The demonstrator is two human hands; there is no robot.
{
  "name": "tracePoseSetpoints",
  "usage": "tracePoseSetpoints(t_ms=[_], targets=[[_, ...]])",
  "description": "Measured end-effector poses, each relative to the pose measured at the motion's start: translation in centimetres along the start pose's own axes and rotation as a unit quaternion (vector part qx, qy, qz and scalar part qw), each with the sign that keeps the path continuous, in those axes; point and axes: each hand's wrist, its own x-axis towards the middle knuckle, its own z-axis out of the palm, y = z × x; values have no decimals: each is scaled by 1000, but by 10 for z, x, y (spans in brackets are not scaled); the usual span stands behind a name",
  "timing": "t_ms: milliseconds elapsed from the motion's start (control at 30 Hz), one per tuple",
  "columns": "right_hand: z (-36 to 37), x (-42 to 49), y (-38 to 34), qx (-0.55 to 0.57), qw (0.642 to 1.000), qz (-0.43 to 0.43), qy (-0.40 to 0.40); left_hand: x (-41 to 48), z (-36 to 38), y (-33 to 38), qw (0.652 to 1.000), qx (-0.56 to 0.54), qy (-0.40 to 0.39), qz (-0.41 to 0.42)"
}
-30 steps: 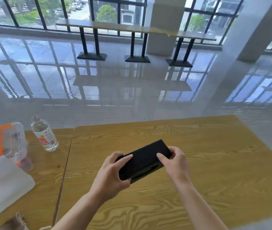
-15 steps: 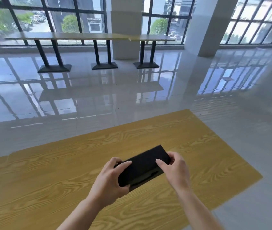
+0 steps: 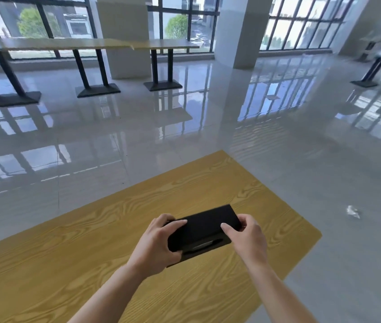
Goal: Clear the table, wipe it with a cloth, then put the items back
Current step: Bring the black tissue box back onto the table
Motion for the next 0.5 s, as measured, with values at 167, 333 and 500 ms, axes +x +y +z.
tracePoseSetpoints(t_ms=[167, 333, 500], targets=[[-22, 42, 11, 0, 999, 35, 28, 60, 18, 11, 999, 10, -24, 32], [-25, 118, 17, 2, 999, 40, 22, 132, 40, 10, 1000, 12, -25, 12], [-12, 223, 23, 21, 999, 39, -19, 215, 63, -1, 999, 7, 5, -50]])
